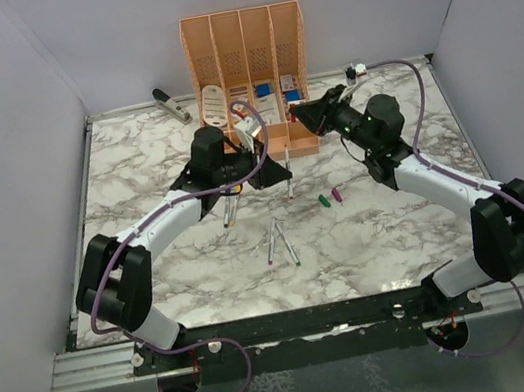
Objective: Insert the pens into the pen caps
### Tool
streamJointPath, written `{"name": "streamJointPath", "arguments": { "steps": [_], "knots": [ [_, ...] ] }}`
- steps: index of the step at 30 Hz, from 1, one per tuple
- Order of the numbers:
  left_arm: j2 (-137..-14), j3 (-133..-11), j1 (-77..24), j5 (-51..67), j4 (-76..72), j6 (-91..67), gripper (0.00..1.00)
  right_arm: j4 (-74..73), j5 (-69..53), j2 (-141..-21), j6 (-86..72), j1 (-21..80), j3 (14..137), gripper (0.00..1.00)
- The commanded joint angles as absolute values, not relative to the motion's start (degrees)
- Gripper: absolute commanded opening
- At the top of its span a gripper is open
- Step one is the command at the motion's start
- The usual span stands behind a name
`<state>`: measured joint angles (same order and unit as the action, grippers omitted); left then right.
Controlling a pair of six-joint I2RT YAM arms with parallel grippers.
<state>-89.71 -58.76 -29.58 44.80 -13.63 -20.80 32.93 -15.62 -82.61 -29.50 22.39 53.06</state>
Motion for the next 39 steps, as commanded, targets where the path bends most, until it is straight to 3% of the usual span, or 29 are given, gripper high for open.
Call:
{"name": "streamJointPath", "arguments": {
  "steps": [1, 39],
  "knots": [
    [-91.91, -61.09, -29.27, 49.43, -16.76, -23.88, 0.0, 39.35, -24.35, -82.2, -31.9, 22.23, 52.6, 0.01],
    [-95.09, -63.78, -28.65, 51.98, -19.34, -28.57, 0.0, 43.15, -28.78, -80.68, -31.05, 22.29, 48.45, 0.01]
  ]
}}
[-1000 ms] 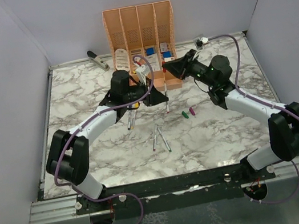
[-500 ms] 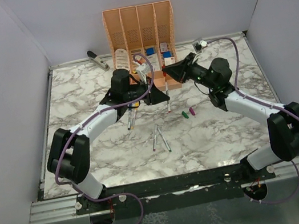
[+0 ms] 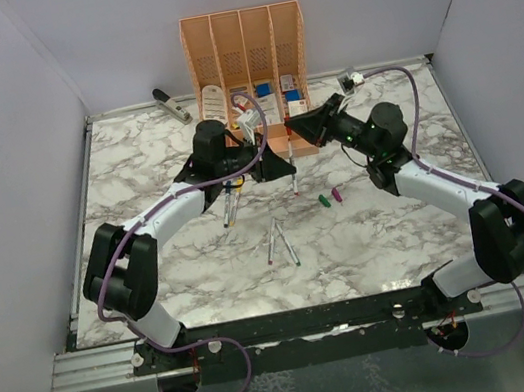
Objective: Insert the pens into the pen caps
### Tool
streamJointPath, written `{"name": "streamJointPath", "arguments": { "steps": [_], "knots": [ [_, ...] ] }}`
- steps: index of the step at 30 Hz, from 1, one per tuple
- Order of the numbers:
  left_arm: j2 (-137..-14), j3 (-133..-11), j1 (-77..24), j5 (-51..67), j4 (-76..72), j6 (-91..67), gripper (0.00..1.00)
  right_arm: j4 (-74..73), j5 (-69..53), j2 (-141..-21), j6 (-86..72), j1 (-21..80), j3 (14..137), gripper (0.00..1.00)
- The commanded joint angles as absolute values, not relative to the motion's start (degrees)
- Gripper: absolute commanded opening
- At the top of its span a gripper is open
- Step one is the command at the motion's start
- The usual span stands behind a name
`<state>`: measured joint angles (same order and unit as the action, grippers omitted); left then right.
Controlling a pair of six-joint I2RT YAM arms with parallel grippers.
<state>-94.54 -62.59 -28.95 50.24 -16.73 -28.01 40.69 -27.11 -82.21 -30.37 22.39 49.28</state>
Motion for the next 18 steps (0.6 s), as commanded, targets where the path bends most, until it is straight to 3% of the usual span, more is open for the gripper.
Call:
{"name": "streamJointPath", "arguments": {
  "steps": [1, 18],
  "knots": [
    [-95.12, -63.81, -28.65, 51.99, -19.41, -28.64, 0.0, 43.15, -28.86, -80.68, -31.18, 22.32, 48.36, 0.01],
    [-95.62, -64.06, -28.65, 53.0, -19.91, -28.53, 0.0, 45.45, -28.39, -82.53, -31.76, 22.32, 47.56, 0.01]
  ]
}}
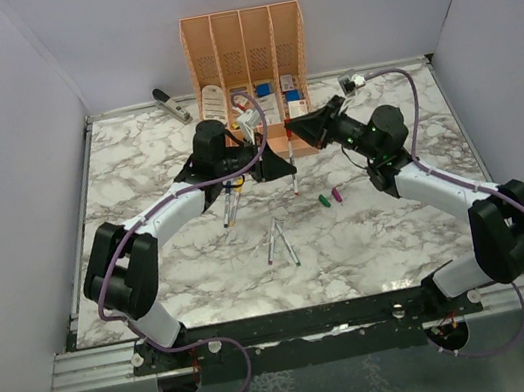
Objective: Insert the pens into the pen caps
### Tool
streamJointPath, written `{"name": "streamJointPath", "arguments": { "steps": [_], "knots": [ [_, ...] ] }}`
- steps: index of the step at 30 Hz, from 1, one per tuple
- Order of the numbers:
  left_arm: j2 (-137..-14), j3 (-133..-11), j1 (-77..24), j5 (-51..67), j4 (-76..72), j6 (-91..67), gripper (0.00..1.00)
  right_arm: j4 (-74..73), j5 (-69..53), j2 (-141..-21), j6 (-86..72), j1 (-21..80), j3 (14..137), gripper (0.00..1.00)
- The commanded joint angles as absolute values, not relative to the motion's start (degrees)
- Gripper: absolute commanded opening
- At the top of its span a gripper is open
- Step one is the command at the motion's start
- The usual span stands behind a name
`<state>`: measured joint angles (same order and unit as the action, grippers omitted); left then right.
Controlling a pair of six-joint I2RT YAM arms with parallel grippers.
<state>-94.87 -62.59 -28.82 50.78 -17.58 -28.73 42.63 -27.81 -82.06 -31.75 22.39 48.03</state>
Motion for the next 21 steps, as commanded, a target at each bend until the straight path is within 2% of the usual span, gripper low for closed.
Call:
{"name": "streamJointPath", "arguments": {
  "steps": [1, 21],
  "knots": [
    [-95.58, -64.03, -28.65, 53.01, -19.87, -28.48, 0.0, 45.51, -28.39, -82.72, -31.66, 22.32, 47.64, 0.01],
    [-96.32, -64.74, -28.48, 52.78, -20.53, -28.38, 0.0, 44.16, -28.37, -84.04, -29.55, 22.29, 48.11, 0.01]
  ]
}}
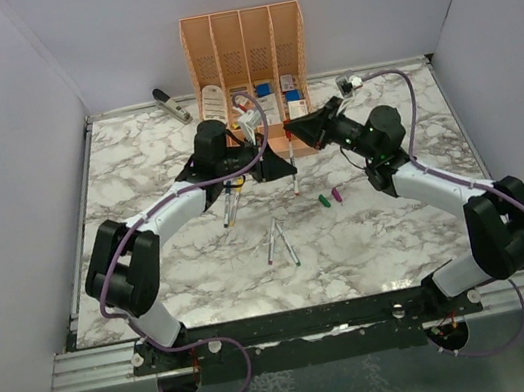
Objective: Insert the pens into the pen caps
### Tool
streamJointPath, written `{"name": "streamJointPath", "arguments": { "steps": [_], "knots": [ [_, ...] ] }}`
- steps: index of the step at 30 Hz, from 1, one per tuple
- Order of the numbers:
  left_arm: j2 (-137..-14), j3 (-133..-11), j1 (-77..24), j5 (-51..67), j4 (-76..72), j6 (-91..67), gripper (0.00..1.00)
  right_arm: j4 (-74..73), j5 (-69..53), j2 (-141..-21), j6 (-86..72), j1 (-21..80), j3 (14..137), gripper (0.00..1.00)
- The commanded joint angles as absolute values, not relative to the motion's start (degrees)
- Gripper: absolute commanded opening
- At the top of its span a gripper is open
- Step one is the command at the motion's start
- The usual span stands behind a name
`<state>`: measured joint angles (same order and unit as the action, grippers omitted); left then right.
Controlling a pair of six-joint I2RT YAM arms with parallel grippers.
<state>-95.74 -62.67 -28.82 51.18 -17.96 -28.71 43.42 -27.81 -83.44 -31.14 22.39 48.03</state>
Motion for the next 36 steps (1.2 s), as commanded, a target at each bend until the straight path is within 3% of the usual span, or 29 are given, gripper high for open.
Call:
{"name": "streamJointPath", "arguments": {
  "steps": [1, 27, 36],
  "knots": [
    [-96.3, -64.84, -28.48, 52.74, -20.58, -28.39, 0.0, 44.06, -28.39, -84.09, -29.4, 22.32, 48.09, 0.01],
    [-99.13, -66.06, -27.61, 51.95, -24.11, -30.39, 0.0, 40.07, -33.09, -85.45, -30.97, 22.28, 48.65, 0.01],
    [-98.05, -65.75, -25.5, 48.78, -26.88, -31.85, 0.0, 30.53, -33.87, -87.14, -27.72, 22.26, 50.77, 0.01]
  ]
}}
